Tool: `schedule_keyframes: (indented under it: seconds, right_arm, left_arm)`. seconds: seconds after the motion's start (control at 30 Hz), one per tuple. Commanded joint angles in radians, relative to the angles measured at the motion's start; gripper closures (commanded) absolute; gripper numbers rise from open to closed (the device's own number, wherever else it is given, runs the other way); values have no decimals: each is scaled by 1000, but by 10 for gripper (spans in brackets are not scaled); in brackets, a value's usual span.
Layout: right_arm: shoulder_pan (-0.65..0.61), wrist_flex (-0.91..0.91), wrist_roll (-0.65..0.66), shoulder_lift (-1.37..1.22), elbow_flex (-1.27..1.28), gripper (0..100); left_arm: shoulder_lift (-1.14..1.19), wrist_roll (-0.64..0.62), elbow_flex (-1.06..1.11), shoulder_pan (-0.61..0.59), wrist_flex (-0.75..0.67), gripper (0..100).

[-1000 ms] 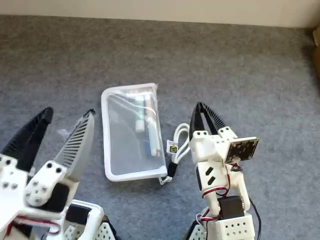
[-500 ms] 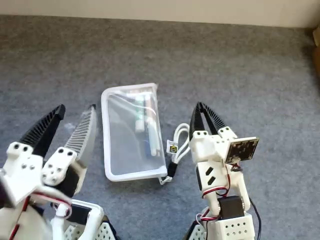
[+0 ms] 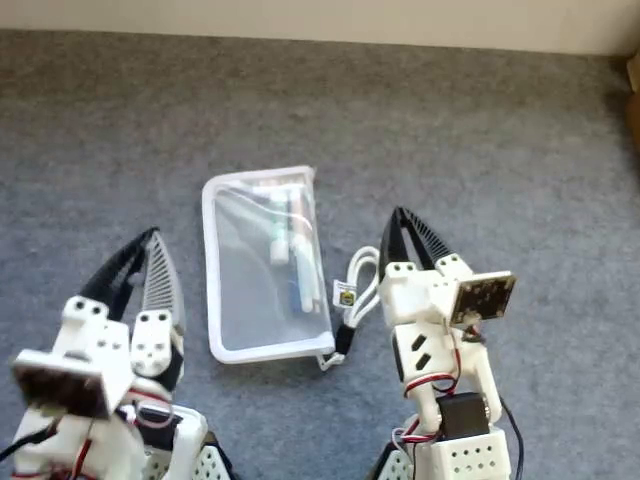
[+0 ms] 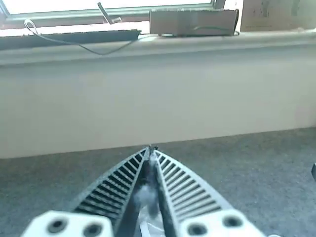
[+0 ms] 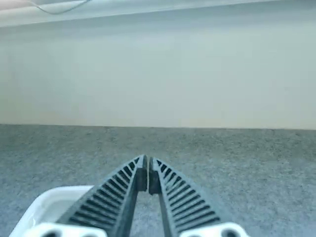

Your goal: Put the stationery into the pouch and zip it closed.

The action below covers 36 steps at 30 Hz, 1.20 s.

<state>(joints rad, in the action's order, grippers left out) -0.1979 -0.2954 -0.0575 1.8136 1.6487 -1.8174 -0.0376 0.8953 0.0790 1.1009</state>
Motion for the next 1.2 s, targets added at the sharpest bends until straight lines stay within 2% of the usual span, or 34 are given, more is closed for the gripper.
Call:
schedule_keyframes:
  seconds: [0.0, 0.3, 0.5, 0.93, 1.17]
  right_arm:
    - [-1, -36, 2, 21, -71, 993]
    - [-7, -44, 2, 21, -58, 993]
    - [-7, -53, -6, 10, 143, 993]
    - [-7, -535, -6, 21, 177, 993]
    - [-5, -746, -6, 21, 176, 993]
  left_arm:
    - [-8, 9, 42, -13, -31, 995]
    - [-8, 9, 311, -13, -32, 995]
    - [-8, 9, 501, -10, -38, 995]
    - [-2, 9, 802, -10, -35, 995]
    - [-2, 9, 800, -15, -29, 995]
